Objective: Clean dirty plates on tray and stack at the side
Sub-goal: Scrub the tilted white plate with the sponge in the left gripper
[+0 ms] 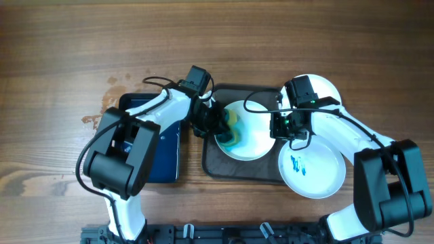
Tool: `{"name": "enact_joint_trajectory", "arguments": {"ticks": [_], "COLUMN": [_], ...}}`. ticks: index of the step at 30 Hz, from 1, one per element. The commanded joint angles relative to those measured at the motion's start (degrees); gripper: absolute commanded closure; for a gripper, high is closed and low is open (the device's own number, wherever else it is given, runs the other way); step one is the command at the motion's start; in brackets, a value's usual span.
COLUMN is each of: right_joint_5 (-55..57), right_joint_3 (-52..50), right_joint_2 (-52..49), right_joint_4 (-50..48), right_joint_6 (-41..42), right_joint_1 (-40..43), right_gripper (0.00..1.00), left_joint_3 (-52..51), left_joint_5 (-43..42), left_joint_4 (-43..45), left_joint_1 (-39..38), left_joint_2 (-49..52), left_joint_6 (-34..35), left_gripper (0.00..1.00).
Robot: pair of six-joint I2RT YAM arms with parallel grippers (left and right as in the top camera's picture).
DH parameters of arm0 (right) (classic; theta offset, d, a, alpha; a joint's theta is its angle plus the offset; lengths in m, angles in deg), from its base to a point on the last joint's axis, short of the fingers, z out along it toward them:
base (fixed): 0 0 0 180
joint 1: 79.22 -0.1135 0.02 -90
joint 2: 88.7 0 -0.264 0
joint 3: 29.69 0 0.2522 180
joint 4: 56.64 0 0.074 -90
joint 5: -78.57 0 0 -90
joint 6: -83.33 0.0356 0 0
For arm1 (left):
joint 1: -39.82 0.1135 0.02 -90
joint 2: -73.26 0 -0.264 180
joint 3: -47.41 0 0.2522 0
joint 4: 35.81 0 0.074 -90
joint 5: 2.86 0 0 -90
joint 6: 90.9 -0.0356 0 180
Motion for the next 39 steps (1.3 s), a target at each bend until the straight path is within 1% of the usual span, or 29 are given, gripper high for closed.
{"name": "enact_joint_trajectory", "arguments": {"ticks": [1,2,4,5,7,9,11,12,14,16,19,21,22,25,26,29,31,34,37,39], "right_joint_5": [1.01,1.01,1.01,1.01,1.01,1.01,1.01,0.98,1.01,1.01,1.01,1.01,1.01,1.01,1.01,1.01,1.01,1.01,1.01,1.01], "right_joint_3": [-0.52,-0.52,-0.52,-0.52,-0.52,-0.52,-0.52,-0.52,-0.52,-0.52,-0.52,-0.52,-0.52,-0.52,-0.52,-0.52,-0.52,-0.52,-0.52,-0.52], "right_joint_2": [0.2,0.2,0.2,0.2,0.2,0.2,0.2,0.2,0.2,0.2,0.2,0.2,0.2,0.2,0.2,0.2,0.2,0.2,0.2,0.2], "right_joint_4": [0.48,0.48,0.48,0.52,0.74,0.92,0.9,1.01,1.18,1.18,1.16,1.14,1.14,1.14,1.14,1.11,1.11,1.14,1.14,1.16], "right_joint_6": [0.0,0.0,0.02,0.0,0.0,0.0,0.0,0.0,-0.04,-0.02,-0.15,-0.17,-0.22,-0.44,-0.46,-0.44,-0.44,-0.44,-0.46,-0.42], "right_joint_1": [-0.2,-0.2,-0.2,-0.2,-0.2,-0.2,-0.2,-0.2,-0.2,-0.2,-0.2,-0.2,-0.2,-0.2,-0.2,-0.2,-0.2,-0.2,-0.2,-0.2], "right_gripper": [0.96,0.96,0.96,0.96,0.96,0.96,0.96,0.96,0.96,0.96,0.96,0.96,0.95,0.96,0.96,0.96,0.96,0.96,0.96,0.96], "left_joint_3": [-2.45,-1.46,1.2,2.54,2.95,2.95,2.95,2.95,2.95,2.95,2.95,2.95,2.95,2.95,2.95,2.95,2.95,2.95,2.95,2.95], "left_joint_5": [8.81,6.21,-0.37,-2.27,-2.4,-2.47,-4.28,-2.93,3.76,7.85,12.83,16.28,18.97,20.9,22.21,23.21,21.2,15.72,6.95,2.03], "left_joint_4": [0.33,0.72,1.53,2.95,5.18,6.4,8.76,9.29,9.25,9.29,9.18,8.28,6.45,-1.38,-5.44,-11.3,-12.46,-11.69,-8.61,-5.49], "left_joint_1": [-3.13,-4.5,-7.58,-9.86,-12.0,-12.33,-11.67,-10.95,-7.98,-4.42,0.46,0.87,0.57,-1.16,-2.1,-4.17,-5.84,-8.41,-9.84,-10.05], "left_joint_2": [4.57,4.57,4.57,4.57,4.57,4.59,4.59,4.59,4.59,4.59,4.59,4.57,4.57,4.57,4.57,4.57,4.57,4.57,4.57,4.57], "left_joint_6": [-6.25,-8.72,-10.86,-10.6,-8.57,-6.08,-5.49,-5.16,-4.79,-5.35,-10.6,-12.87,-14.73,-18.88,-19.93,-22.58,-24.39,-24.37,-24.0,-22.34], "left_gripper": [0.96,0.96,0.96,0.96,0.96,0.96,0.96,0.96,0.96,0.96,0.96,0.96,0.96,0.96,0.96,0.96,0.96,0.96,0.96,0.96]}}
